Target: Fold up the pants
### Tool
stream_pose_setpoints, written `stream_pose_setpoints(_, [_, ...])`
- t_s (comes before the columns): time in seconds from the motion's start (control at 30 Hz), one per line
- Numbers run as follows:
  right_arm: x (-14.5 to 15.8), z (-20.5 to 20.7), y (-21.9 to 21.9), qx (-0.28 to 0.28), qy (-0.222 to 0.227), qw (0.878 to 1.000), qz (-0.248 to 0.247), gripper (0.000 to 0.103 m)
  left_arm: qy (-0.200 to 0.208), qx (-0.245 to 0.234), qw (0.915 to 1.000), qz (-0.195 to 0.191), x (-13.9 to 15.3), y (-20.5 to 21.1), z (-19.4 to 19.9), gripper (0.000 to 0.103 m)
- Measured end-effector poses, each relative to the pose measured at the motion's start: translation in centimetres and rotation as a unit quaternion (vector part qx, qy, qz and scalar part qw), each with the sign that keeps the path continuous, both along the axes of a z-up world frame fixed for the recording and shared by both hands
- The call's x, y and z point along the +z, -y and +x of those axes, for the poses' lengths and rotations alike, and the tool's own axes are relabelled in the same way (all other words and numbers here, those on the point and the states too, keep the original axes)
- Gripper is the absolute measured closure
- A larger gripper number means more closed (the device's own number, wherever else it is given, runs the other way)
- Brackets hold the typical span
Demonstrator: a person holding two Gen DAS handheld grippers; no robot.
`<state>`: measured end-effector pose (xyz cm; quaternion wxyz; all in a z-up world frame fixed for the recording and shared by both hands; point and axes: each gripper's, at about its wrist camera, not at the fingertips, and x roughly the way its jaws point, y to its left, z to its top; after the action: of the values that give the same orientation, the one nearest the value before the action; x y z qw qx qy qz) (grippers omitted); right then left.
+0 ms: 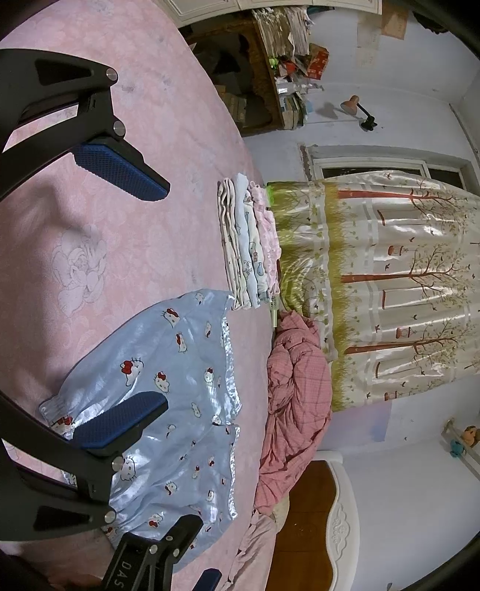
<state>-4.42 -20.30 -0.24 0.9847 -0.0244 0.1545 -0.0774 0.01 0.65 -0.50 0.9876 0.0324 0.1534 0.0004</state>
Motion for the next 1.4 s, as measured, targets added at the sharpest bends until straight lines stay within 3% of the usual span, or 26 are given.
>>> stream_pose_setpoints(1.4, [-0.10,0.09,-0.38,-0.007,-0.008,1.000,-0.014,0.000,0.001,-0.004,1.0000,-0.002,-0.23,0.15,-0.03,0.000])
